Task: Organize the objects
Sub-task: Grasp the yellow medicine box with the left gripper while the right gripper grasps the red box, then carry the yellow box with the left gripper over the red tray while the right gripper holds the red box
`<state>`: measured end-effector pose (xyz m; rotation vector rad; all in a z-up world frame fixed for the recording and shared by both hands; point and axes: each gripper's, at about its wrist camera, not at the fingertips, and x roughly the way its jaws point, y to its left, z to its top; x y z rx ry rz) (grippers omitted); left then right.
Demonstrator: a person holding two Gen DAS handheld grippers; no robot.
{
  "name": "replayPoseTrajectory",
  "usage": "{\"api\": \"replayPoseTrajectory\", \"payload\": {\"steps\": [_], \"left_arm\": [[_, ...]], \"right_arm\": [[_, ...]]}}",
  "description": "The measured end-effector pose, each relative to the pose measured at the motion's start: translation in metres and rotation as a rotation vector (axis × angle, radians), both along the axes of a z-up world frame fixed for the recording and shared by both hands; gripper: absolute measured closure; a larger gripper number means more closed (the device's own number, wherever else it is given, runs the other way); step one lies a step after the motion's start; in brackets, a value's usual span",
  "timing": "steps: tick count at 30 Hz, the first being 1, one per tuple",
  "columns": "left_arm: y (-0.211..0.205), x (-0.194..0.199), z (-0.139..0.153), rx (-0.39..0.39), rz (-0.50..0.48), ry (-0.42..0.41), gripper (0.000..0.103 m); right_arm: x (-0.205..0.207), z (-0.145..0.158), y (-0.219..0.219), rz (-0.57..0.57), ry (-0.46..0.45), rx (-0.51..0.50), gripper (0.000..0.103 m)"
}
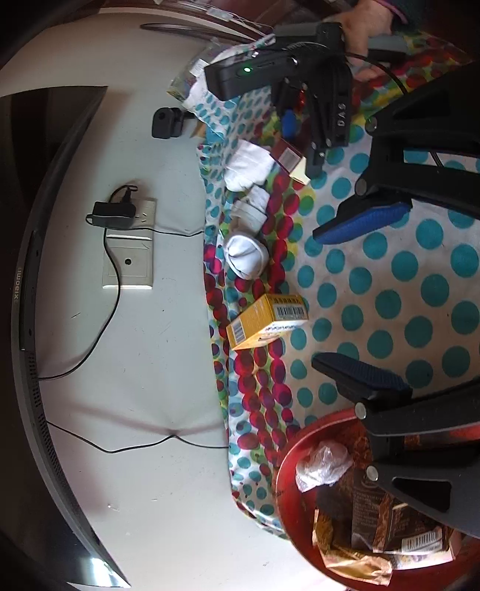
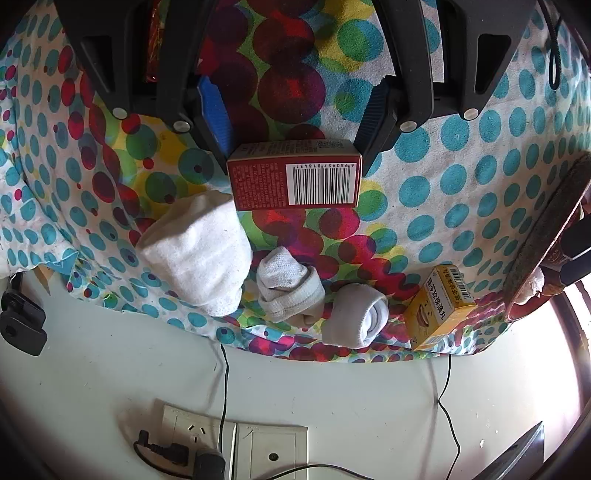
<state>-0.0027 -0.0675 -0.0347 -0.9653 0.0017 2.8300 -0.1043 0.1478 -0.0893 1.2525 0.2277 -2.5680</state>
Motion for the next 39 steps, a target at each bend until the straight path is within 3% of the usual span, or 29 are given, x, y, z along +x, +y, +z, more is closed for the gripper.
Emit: {"api": "replayPoseTrajectory", "payload": {"steps": [5, 13, 21, 26, 27, 28, 31, 35, 39], "left_arm": [[0.011, -0.037, -0.005, 0.021, 0.053, -0.078, 0.035], [0.022, -0.098, -0.021, -0.069, 0.157, -0.156, 0.035], [0.004, -0.133, -0.049, -0.036, 0.25, -0.253, 0.035], [-0.003, -0.137, -0.057, -0.017, 0.271, -0.25, 0.036], [-0.004, -0.137, -0.058, -0.005, 0.271, -0.257, 0.046], [-0.006, -0.137, -0.059, 0.006, 0.268, -0.272, 0.075], [-0.008, -0.131, -0.058, 0.021, 0.273, -0.293, 0.073], [-0.004, -0.115, -0.051, -0.036, 0.254, -0.266, 0.073], [-0.002, -0.096, -0.044, -0.039, 0.233, -0.248, 0.073]], "right_arm": [[0.0, -0.001, -0.001, 0.012, -0.006, -0.004, 0.042], [0.0, 0.0, 0.0, 0.028, -0.012, -0.019, 0.04], [-0.001, 0.0, -0.001, 0.037, -0.022, -0.025, 0.037], [-0.001, 0.001, -0.001, 0.045, -0.023, -0.024, 0.035], [-0.001, 0.001, -0.001, 0.045, -0.023, -0.024, 0.035], [-0.001, 0.001, -0.001, 0.045, -0.023, -0.023, 0.035], [0.0, 0.001, -0.001, 0.048, -0.022, -0.016, 0.035], [0.0, 0.001, 0.0, 0.051, -0.02, -0.012, 0.035], [0.0, 0.0, 0.0, 0.051, -0.019, -0.011, 0.035]]}}
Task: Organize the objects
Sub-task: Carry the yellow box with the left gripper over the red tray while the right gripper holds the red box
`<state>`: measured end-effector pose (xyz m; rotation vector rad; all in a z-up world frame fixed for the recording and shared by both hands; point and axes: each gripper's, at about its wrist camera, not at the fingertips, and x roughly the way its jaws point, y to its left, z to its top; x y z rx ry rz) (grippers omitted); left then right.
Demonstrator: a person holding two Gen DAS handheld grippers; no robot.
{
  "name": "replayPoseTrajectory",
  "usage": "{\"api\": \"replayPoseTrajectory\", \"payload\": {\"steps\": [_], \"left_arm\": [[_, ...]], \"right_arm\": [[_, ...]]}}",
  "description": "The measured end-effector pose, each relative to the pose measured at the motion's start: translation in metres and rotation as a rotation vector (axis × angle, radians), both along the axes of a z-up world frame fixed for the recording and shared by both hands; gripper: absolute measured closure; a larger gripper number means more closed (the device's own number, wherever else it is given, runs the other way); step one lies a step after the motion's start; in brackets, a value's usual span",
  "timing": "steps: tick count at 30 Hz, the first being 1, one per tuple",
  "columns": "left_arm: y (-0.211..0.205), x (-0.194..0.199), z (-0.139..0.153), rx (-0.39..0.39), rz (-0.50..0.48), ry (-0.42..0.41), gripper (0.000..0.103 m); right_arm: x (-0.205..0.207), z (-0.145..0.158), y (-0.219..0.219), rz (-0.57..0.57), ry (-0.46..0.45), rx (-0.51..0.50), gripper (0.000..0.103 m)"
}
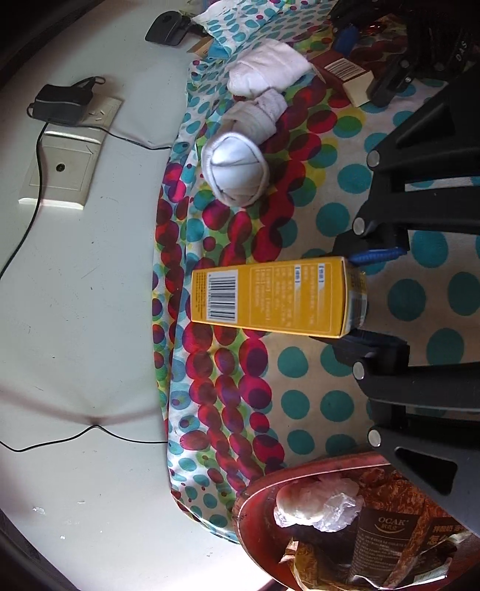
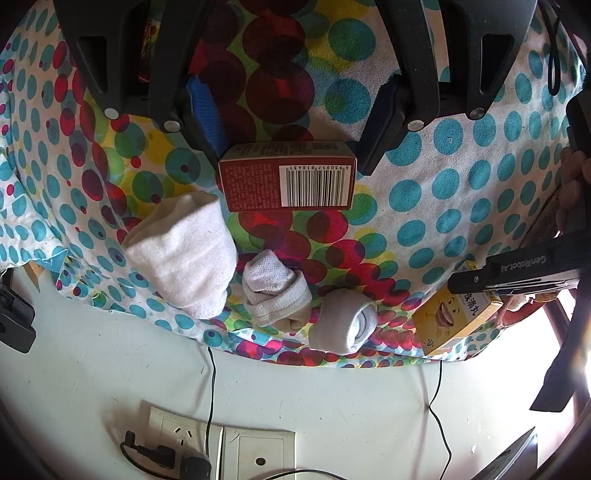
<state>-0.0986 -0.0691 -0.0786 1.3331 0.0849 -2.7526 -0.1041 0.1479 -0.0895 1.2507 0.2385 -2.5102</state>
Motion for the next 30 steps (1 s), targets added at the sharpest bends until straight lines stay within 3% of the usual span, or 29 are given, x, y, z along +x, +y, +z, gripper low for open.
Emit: {"api": "replayPoseTrajectory", "payload": {"steps": [3, 9, 13, 21, 27, 30], "left_arm": [[0.008, 0.015, 0.004, -0.039, -0.021, 0.012, 0.073], [0.012, 0.043, 0.008, -0.026, -0.04, 0.029, 0.073], [0.016, 0.062, 0.013, -0.064, -0.053, 0.062, 0.073], [0.012, 0.088, 0.02, -0.005, -0.071, 0.088, 0.073], [0.017, 0.096, 0.024, -0.045, -0.087, 0.113, 0.073], [0.015, 0.097, 0.027, -0.023, -0.09, 0.118, 0.073]], "right_arm": [[0.0, -0.001, 0.0, 0.0, 0.004, 0.001, 0.035], [0.0, -0.001, 0.0, -0.001, 0.007, 0.004, 0.036], [0.0, -0.002, 0.0, -0.002, 0.007, 0.005, 0.037], [0.0, -0.001, 0.002, -0.017, 0.014, 0.009, 0.042], [0.001, 0.0, 0.003, -0.037, 0.025, 0.017, 0.042], [0.001, -0.001, 0.002, -0.041, 0.026, 0.029, 0.042]]}}
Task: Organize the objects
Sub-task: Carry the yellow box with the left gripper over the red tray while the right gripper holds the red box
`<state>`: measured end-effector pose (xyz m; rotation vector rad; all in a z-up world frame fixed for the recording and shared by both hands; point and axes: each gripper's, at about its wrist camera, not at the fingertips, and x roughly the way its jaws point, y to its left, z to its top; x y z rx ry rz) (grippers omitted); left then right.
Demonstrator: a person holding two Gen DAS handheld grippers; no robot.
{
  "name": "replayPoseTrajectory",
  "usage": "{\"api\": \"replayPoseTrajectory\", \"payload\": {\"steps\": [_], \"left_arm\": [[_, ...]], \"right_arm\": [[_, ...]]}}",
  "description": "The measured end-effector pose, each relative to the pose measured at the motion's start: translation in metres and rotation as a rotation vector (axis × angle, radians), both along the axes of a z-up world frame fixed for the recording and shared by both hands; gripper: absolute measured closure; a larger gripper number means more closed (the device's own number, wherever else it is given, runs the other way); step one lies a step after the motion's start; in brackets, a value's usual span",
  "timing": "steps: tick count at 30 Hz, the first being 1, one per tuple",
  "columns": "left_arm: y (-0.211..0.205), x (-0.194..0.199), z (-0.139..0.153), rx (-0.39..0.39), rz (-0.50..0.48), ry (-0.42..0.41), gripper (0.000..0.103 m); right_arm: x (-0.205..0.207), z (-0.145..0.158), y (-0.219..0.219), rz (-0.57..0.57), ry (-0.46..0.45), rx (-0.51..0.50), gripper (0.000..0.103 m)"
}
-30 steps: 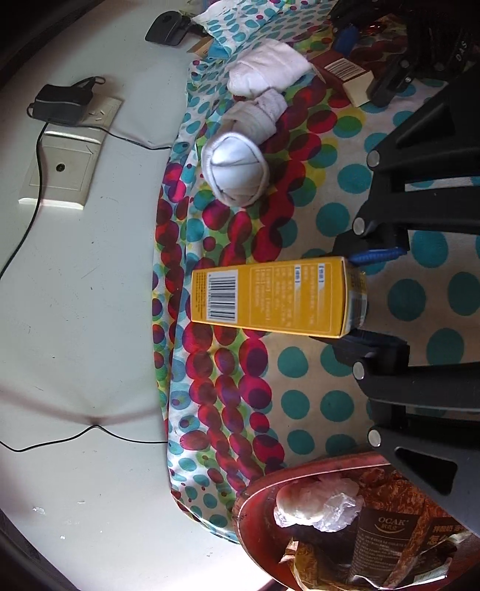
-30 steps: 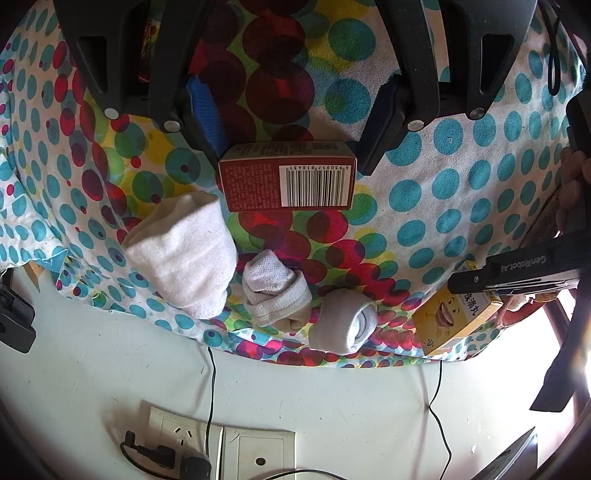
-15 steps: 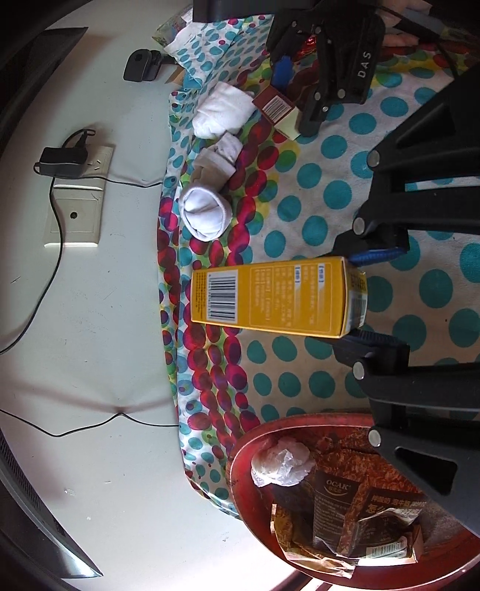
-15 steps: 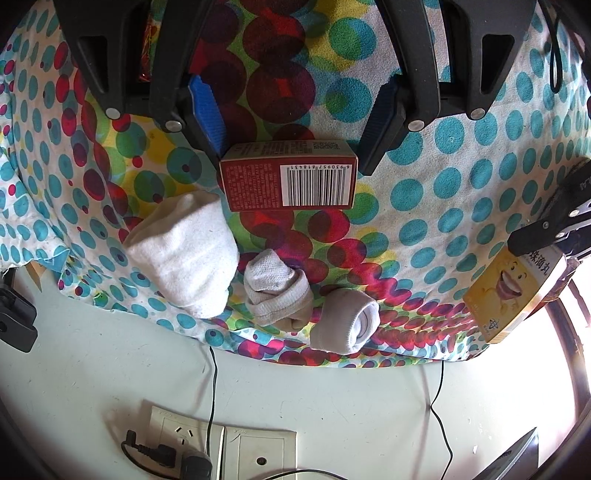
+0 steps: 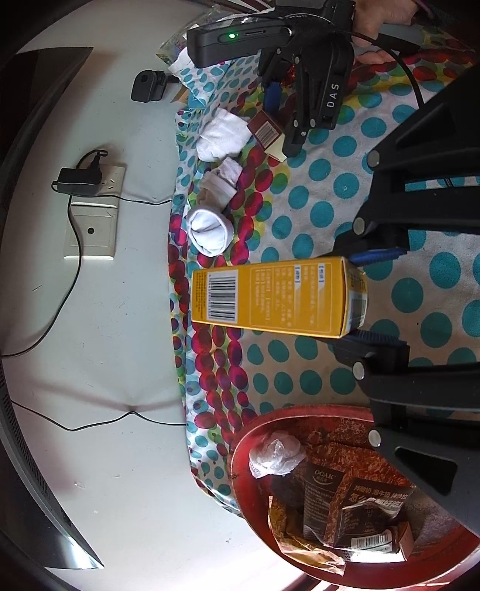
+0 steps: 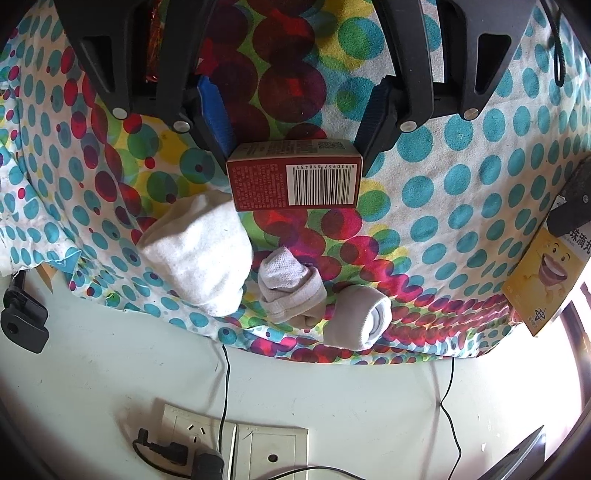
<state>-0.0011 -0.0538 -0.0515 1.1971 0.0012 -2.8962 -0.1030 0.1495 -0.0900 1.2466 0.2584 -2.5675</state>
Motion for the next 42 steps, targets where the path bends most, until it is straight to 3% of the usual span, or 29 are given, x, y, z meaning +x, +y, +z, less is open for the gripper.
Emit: {"api": "replayPoseTrajectory", "payload": {"steps": [19, 42], "left_arm": [[-0.011, 0.006, 0.016, 0.008, 0.005, 0.037, 0.073], [-0.101, 0.005, 0.023, 0.084, 0.259, 0.056, 0.073]], "right_arm": [[-0.002, -0.001, 0.002, -0.022, -0.012, -0.01, 0.04], [-0.003, -0.002, 0.002, -0.023, -0.01, -0.008, 0.038]]}}
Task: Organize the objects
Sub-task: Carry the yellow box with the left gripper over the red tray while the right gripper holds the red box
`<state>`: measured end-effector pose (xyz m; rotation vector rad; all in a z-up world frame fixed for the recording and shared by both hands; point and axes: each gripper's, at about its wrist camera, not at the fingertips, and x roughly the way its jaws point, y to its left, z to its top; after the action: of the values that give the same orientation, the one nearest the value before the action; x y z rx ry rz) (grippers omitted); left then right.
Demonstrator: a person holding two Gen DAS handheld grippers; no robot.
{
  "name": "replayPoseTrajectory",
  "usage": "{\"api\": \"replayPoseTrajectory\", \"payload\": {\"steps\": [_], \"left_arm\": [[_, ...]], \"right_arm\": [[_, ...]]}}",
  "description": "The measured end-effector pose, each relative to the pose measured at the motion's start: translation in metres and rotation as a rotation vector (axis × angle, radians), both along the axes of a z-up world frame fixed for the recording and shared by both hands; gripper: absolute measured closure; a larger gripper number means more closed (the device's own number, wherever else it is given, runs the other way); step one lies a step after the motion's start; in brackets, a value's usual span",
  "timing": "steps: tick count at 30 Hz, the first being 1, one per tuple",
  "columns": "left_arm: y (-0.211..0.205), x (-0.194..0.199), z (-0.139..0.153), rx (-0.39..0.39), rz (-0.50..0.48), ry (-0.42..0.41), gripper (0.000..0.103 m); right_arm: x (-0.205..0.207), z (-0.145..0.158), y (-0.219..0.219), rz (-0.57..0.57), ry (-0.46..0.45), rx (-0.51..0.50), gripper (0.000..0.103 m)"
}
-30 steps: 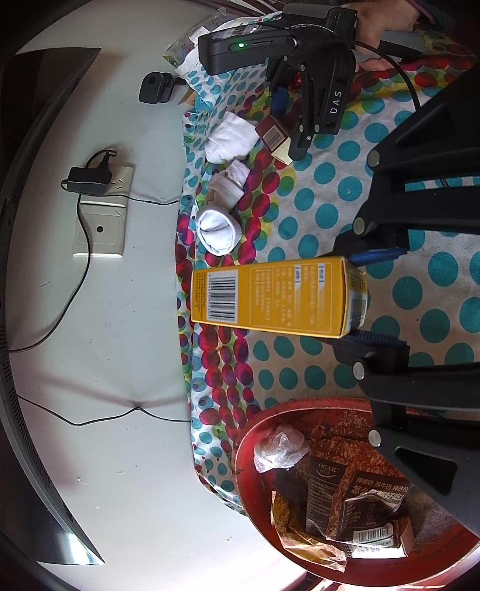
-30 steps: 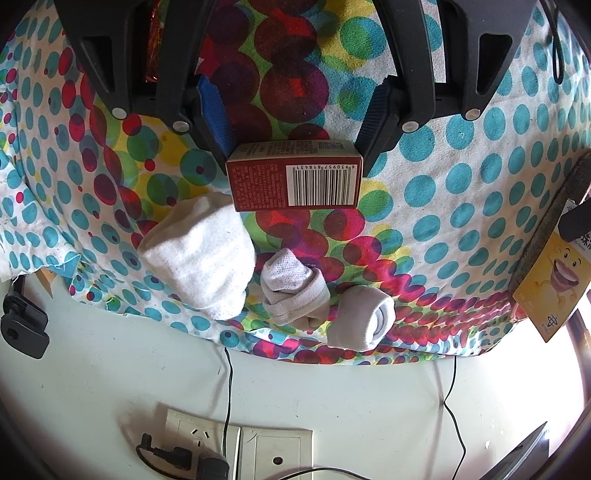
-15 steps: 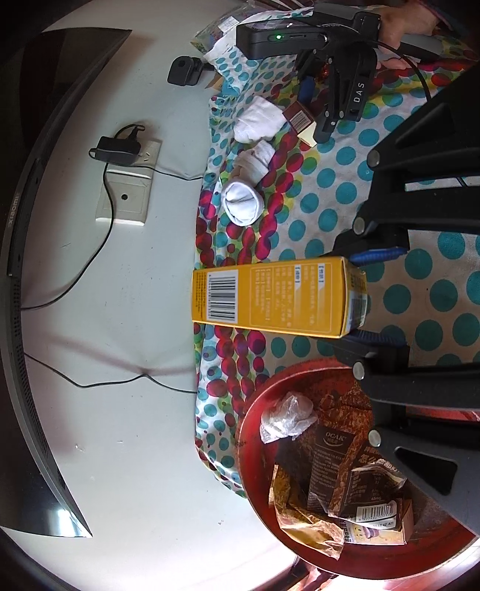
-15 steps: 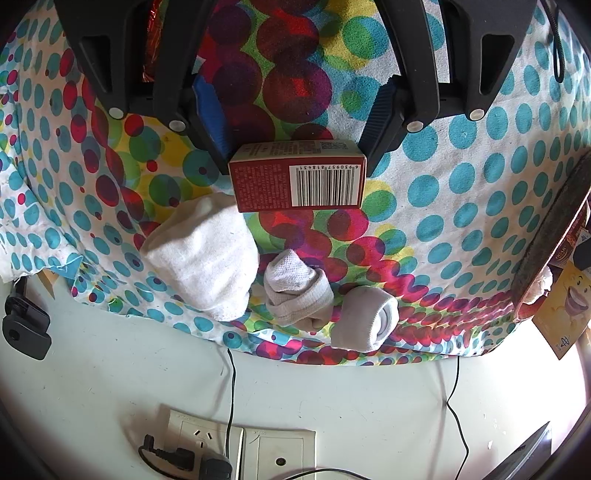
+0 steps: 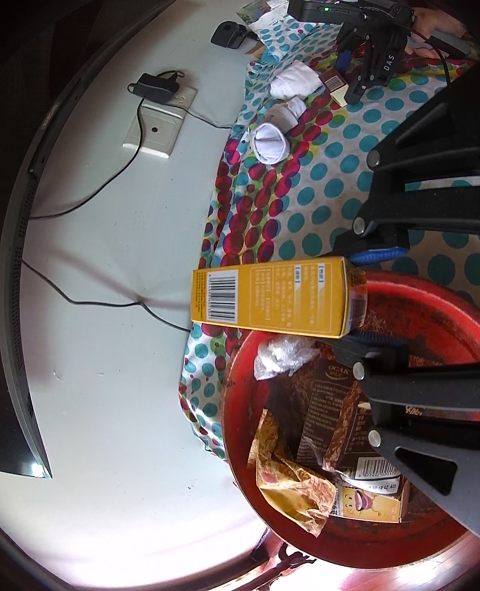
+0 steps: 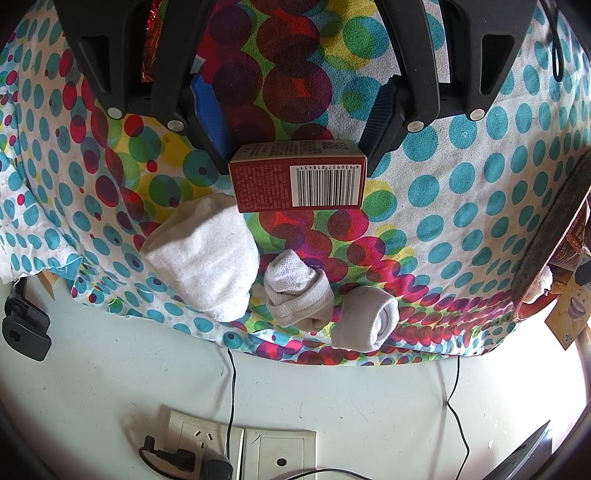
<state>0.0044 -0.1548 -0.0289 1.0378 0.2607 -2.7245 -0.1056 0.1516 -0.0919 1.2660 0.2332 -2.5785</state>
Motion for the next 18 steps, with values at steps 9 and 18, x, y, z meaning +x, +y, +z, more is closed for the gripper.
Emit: {"api": "replayPoseTrajectory", "payload": {"steps": [9, 18], "left_arm": [[-0.044, 0.004, -0.004, 0.026, 0.114, -0.016, 0.073], [-0.062, 0.005, -0.009, 0.037, 0.16, -0.038, 0.073]], "right_arm": [[0.0, 0.0, 0.0, -0.001, -0.002, -0.001, 0.038], [0.001, -0.001, -0.001, -0.005, -0.001, 0.001, 0.037]]}}
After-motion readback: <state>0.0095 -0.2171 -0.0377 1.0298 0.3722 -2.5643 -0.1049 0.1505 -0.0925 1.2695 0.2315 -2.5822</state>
